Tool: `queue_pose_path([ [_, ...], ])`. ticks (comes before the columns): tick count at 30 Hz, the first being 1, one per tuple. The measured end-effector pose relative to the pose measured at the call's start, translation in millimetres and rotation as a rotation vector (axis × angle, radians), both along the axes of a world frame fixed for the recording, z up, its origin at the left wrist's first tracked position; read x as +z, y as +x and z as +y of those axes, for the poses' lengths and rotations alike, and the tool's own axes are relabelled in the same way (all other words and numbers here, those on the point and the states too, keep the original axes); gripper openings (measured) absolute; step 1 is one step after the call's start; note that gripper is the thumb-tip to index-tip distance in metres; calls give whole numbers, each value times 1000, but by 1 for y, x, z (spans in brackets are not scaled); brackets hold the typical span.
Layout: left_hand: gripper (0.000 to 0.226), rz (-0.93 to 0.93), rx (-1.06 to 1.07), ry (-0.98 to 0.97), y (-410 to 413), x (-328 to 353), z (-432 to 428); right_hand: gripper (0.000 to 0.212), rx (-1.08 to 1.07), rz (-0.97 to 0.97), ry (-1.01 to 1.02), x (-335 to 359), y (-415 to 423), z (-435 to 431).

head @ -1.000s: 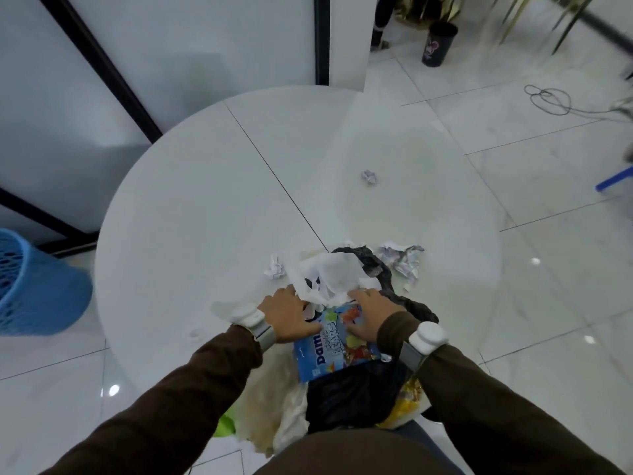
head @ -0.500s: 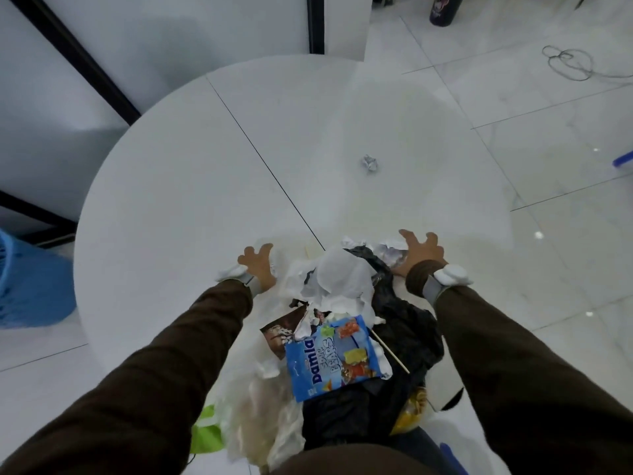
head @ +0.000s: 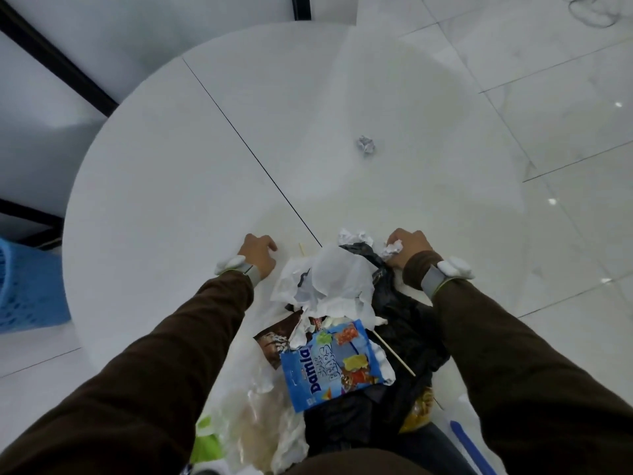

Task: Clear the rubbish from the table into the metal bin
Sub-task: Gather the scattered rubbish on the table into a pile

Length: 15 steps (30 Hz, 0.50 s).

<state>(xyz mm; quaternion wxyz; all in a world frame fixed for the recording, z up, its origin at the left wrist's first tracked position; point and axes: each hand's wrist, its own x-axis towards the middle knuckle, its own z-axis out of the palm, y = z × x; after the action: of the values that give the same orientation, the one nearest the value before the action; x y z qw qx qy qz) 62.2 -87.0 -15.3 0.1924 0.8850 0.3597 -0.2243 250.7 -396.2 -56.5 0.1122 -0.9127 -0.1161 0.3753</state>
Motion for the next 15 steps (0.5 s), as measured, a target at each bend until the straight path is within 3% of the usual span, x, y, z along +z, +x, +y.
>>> queue_pose_path([
  [5, 21, -153, -61, -5, 92, 18, 0, 24, -134, -80, 116, 33, -2, -19],
  [11, 66, -309, -201, -70, 217, 34, -38, 33, -144, -201, 300, 51, -24, -28],
  [15, 68, -305, -269, -55, 291, 25, -63, 36, -191, -228, 356, 42, -29, -35],
])
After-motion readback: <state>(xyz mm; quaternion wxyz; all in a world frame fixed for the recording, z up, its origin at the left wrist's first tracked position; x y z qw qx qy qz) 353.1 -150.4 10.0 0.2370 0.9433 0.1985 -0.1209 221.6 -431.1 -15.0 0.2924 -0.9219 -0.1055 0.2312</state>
